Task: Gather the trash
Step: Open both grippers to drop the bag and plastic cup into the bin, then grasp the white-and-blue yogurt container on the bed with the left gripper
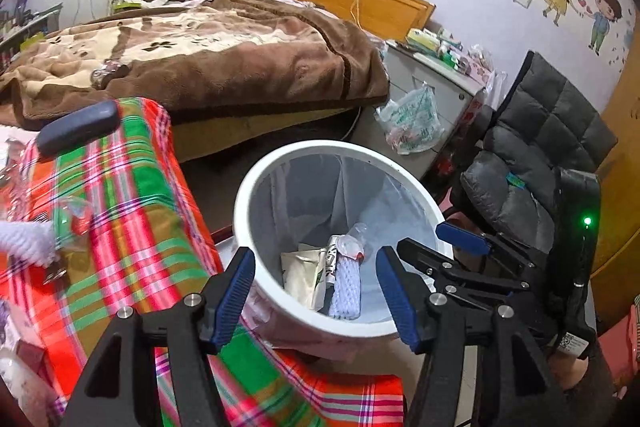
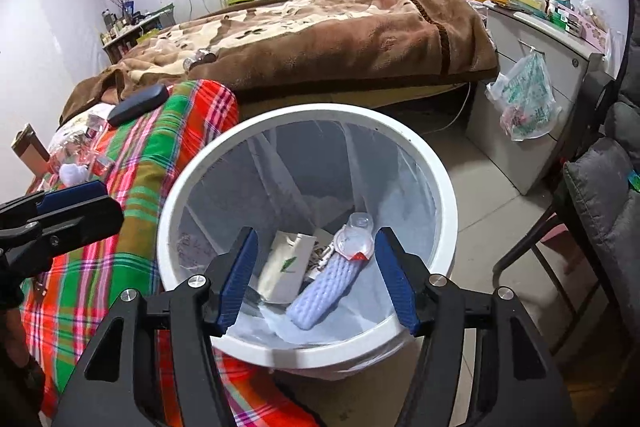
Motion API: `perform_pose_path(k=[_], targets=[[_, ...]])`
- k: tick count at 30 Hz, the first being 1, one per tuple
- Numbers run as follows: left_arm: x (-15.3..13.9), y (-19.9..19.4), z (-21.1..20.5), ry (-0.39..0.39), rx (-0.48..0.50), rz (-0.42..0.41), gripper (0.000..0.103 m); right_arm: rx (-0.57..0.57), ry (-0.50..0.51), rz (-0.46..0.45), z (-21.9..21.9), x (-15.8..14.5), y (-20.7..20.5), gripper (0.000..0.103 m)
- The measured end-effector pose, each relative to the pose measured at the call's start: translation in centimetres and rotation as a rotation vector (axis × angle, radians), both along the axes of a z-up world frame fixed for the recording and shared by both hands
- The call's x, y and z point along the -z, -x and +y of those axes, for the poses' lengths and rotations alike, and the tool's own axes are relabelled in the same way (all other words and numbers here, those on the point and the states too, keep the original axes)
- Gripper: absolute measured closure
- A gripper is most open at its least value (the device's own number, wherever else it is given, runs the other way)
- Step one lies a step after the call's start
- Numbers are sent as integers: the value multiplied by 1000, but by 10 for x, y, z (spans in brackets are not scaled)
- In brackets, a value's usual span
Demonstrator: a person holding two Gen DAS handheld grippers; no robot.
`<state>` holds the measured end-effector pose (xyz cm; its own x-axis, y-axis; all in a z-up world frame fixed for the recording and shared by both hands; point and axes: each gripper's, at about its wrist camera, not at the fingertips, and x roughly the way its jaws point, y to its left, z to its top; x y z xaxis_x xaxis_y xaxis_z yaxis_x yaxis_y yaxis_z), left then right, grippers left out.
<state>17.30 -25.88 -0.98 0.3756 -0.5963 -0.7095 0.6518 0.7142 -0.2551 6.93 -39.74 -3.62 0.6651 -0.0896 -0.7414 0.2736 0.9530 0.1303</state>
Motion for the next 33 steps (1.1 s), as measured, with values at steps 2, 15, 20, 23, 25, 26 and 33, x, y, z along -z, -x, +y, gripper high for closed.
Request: perform_pose_path(k=[2,15,20,23,25,26,33], targets=[[-5,2,11,-4,-25,-13,40,-4,0,-9,5,-3,1,41],[-30,20,91,37,-152,-64,40,-55,-11,-79,37,-19,3,41],[-33,25,119,32,-201,-77,40,-88,-17,-94,52,-23,0,41],[-34,28,139,33,-247,-91,40,-113,-17,-101,63,-24,-1,41],[-34,30,155,29,-277,-97,40,-128,-18,-103,70,-25,-3,41],[-34,30,162,27,-289,-102,40,-137,-20,-105,73,-25,-3,41],[-27,31,213,-6,-402,-102,39,-214,-33,-109,105,-24,-8,41]])
